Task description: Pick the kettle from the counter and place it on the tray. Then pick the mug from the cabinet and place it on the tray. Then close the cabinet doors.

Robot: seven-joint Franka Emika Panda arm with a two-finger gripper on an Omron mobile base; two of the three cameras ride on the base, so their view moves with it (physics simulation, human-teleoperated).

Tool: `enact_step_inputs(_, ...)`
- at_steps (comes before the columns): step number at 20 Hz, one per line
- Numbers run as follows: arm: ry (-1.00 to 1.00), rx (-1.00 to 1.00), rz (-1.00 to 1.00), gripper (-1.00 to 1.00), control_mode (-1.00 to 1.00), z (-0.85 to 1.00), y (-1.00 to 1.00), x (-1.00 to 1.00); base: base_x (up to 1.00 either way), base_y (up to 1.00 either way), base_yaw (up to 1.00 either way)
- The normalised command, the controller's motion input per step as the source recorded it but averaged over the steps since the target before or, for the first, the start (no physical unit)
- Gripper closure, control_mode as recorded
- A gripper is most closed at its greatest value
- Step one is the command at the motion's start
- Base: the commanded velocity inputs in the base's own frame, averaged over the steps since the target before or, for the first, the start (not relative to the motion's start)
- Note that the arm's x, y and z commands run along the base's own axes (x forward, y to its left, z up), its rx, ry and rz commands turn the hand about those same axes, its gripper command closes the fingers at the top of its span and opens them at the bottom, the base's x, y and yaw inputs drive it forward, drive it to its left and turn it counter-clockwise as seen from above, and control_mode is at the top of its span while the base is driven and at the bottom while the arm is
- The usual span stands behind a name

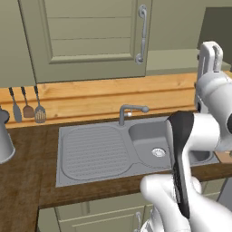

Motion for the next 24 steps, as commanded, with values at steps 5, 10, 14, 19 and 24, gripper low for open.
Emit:
enact_step_inputs(5,0.10,-0.16,-0.08,-1.00,-1.00,0.00,-0.27,-0.35,0.00,0.00,0.00)
enact_step_inputs(10,0.09,-0.16,-0.11,-1.00,-1.00,0.00,-0.37,-0.28,0.00,0.00,0.00)
enact_step_inputs(14,0.01,-0.01,-0.13,-1.00,-1.00,0.00,-0.61,-0.36,0.00,0.00,0.00)
enact_step_inputs(19,-0.05,0.00,-0.19,-1.00,-1.00,0.03,-0.65,-0.51,0.00,0.00,0.00)
enact_step_inputs(24,0.00,0.01,-0.32,-1.00,-1.00,0.06,-0.66,-0.50,0.00,0.00,0.00)
